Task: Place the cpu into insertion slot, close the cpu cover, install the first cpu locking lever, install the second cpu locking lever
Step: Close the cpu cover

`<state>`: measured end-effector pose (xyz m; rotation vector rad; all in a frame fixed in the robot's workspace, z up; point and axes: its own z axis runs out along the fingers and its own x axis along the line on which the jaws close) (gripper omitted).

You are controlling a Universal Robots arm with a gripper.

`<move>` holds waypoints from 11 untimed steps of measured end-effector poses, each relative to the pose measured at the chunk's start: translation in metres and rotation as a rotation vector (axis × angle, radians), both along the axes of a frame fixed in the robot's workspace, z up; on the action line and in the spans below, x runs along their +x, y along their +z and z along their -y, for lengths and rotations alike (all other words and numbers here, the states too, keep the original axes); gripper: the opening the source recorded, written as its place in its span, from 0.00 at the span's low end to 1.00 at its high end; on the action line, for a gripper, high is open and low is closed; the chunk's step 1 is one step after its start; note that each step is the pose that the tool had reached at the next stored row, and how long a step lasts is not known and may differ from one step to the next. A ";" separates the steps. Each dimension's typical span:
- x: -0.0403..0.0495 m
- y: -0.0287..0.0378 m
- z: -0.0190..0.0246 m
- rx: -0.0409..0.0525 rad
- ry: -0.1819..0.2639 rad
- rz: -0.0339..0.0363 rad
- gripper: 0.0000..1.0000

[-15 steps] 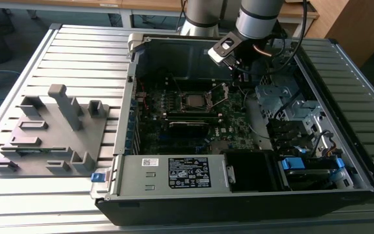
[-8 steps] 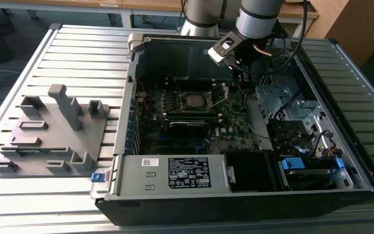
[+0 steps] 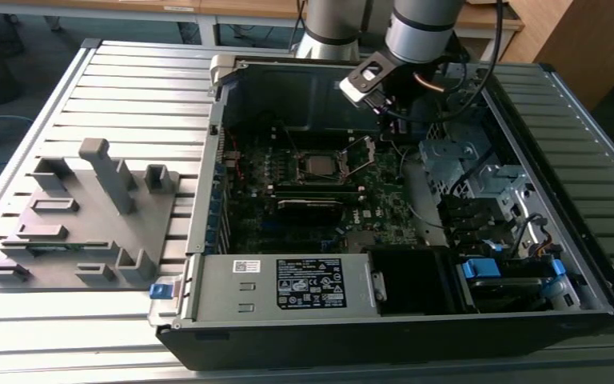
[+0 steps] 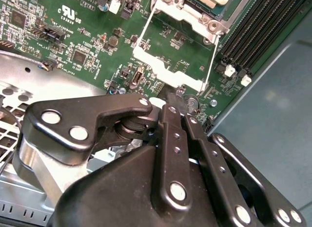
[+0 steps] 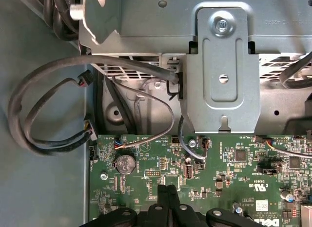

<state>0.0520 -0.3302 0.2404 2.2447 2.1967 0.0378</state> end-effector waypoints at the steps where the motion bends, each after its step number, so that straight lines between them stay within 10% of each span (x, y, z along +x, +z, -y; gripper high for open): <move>1: -0.0005 0.0000 0.0000 0.0000 0.000 0.0001 0.10; 11: -0.0044 0.0000 0.0000 0.0001 0.000 0.0000 0.10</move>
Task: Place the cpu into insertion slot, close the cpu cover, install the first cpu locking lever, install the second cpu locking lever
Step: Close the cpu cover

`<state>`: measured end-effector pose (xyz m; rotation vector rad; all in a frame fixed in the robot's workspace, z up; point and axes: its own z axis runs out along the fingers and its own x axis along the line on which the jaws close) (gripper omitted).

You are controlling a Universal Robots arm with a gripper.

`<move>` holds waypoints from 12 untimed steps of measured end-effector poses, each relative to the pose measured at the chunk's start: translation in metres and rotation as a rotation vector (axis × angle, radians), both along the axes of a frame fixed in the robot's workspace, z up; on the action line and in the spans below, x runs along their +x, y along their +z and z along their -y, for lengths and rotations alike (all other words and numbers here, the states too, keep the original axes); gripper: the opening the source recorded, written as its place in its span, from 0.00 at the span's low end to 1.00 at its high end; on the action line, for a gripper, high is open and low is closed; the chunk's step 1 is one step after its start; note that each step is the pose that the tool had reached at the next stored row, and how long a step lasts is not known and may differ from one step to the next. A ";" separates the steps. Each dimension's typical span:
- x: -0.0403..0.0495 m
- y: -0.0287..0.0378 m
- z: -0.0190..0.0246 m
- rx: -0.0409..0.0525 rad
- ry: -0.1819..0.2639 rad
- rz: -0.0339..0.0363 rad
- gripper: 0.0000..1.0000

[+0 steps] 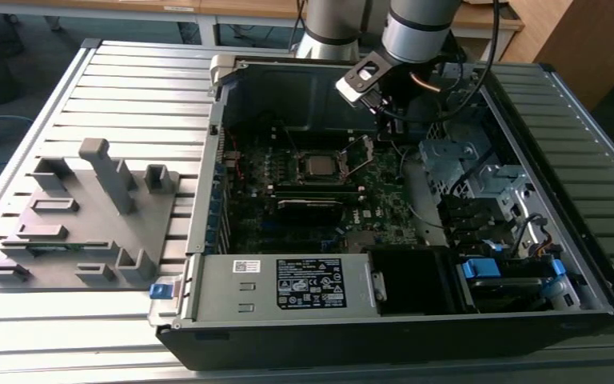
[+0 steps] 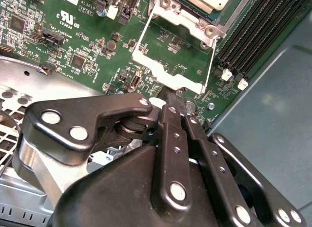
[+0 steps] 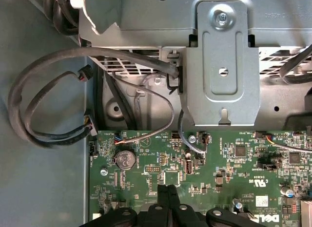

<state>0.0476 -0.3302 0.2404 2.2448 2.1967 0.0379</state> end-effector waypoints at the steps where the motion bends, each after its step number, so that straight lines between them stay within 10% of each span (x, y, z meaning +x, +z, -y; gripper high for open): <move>1: -0.0002 0.0000 0.0000 0.0000 0.000 0.0000 0.10; 12: -0.0016 0.0000 0.0000 -0.0001 0.000 0.0000 0.10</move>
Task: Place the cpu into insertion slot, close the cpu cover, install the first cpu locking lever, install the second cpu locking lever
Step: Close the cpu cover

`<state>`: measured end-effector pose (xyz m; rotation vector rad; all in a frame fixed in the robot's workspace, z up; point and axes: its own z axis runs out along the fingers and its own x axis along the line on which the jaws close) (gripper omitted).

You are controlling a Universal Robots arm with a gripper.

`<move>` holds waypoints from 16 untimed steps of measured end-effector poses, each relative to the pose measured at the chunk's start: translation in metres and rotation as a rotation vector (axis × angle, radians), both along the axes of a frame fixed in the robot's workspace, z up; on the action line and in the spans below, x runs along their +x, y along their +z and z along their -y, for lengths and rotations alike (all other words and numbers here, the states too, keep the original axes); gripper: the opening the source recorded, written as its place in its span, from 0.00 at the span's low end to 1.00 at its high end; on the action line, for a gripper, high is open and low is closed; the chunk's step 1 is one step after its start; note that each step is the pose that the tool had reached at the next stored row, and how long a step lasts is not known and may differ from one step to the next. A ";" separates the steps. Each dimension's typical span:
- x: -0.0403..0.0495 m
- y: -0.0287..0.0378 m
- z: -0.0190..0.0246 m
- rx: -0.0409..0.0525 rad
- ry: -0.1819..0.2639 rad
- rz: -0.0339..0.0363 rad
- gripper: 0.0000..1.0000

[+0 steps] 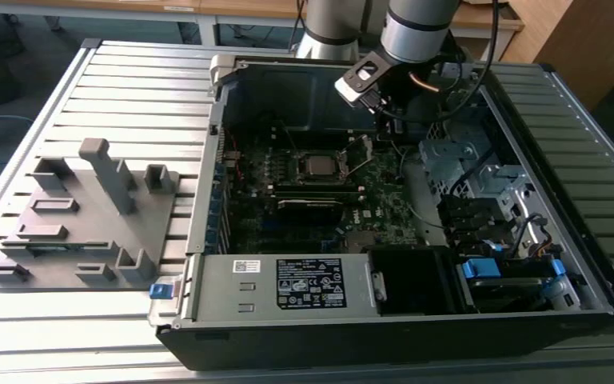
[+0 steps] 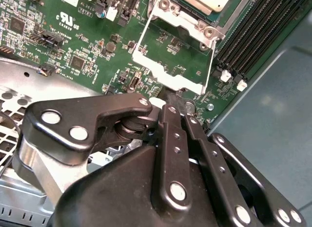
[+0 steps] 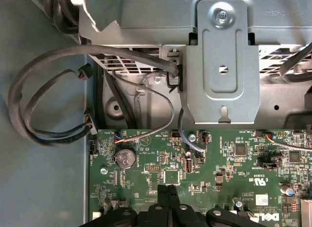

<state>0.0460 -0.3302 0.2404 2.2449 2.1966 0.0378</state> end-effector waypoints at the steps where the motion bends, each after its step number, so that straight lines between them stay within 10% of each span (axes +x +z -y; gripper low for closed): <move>1: -0.0007 0.0000 0.0000 0.0000 0.000 0.0000 0.10; 16: -0.0199 0.0000 0.0000 0.0001 0.000 0.0025 0.10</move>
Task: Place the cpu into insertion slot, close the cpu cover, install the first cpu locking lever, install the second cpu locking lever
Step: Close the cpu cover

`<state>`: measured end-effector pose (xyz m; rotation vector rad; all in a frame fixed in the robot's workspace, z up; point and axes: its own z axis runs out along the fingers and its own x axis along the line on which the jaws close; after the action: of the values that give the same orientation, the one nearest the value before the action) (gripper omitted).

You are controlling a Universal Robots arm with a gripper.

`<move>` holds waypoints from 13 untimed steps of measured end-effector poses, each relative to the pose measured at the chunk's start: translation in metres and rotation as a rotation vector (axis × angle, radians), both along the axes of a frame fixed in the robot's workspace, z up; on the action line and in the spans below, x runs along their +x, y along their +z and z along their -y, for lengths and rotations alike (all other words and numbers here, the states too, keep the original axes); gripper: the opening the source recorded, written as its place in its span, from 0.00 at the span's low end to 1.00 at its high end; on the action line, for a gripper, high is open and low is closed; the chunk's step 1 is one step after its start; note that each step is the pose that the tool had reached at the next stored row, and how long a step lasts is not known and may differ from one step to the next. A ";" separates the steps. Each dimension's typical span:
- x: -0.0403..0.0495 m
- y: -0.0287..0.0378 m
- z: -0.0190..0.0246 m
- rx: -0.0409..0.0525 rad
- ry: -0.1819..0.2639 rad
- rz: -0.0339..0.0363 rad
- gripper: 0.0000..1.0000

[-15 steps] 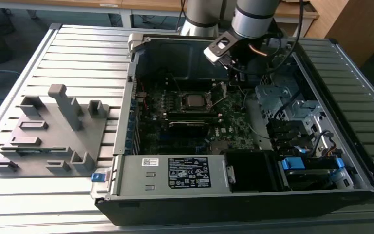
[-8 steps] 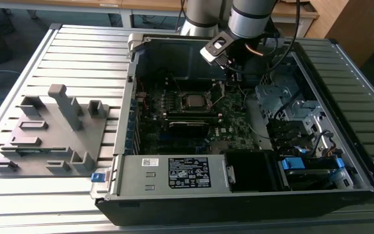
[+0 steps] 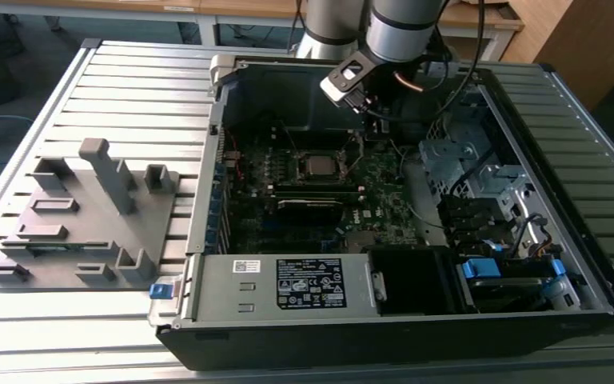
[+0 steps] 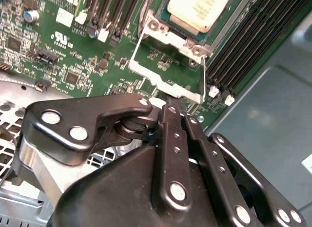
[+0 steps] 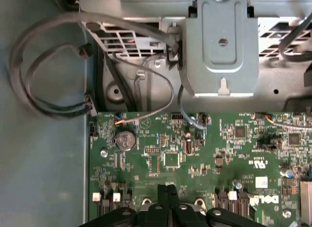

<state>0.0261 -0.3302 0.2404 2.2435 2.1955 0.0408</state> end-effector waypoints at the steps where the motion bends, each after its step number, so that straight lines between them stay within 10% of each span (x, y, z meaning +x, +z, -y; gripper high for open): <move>1: -0.0018 0.0000 0.0000 -0.0001 0.000 0.0009 0.10; 13: -0.0276 0.0000 0.0000 0.0000 0.000 0.0159 0.10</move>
<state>-0.0015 -0.3302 0.2404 2.2352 2.1877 0.0584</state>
